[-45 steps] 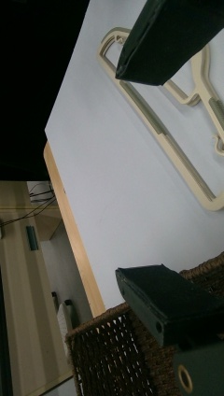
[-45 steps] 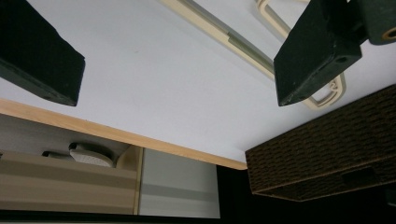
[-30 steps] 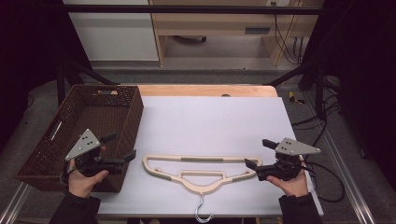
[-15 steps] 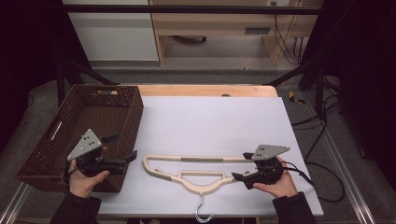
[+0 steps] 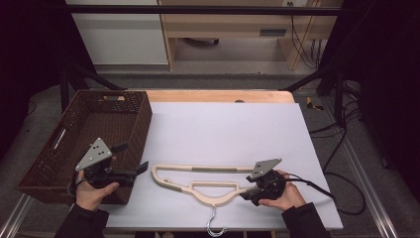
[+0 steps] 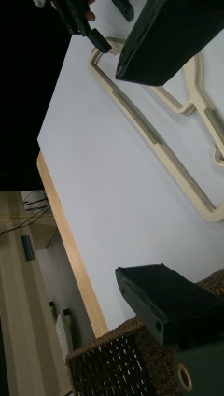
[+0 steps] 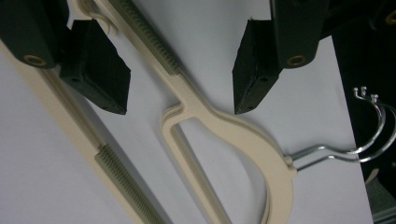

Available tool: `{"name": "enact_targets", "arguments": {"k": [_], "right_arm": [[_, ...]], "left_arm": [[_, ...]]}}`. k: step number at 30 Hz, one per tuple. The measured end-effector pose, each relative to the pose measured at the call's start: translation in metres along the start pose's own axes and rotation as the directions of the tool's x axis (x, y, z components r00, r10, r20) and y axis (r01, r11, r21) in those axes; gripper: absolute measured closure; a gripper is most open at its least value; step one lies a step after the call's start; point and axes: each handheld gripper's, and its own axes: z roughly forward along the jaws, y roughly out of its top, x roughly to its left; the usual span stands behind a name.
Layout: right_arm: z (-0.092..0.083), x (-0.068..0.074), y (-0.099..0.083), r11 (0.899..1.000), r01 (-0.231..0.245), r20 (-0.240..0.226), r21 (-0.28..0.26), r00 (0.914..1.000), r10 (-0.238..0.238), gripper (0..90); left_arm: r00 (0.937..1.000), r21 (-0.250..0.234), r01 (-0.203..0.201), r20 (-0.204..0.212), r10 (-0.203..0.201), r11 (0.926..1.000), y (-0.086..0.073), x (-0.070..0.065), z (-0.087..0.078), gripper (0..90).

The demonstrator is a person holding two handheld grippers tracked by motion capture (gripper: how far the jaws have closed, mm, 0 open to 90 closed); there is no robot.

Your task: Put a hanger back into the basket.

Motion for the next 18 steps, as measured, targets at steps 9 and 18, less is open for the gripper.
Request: {"name": "enact_targets", "arguments": {"k": [9,18], "right_arm": [[0.014,-0.006,-0.004,0.995,0.056,-0.006,0.085,0.9984,-0.055,47.4],[0.022,-0.012,-0.008,0.989,0.101,-0.033,0.11,0.9946,-0.098,62.4]], "left_arm": [[0.9999,0.013,-0.009,0.008,0.009,0.9999,0.0,-0.002,0.003,5.4],[0.9998,0.023,-0.016,0.014,0.016,0.9996,-0.001,-0.003,0.006,5.5]]}}
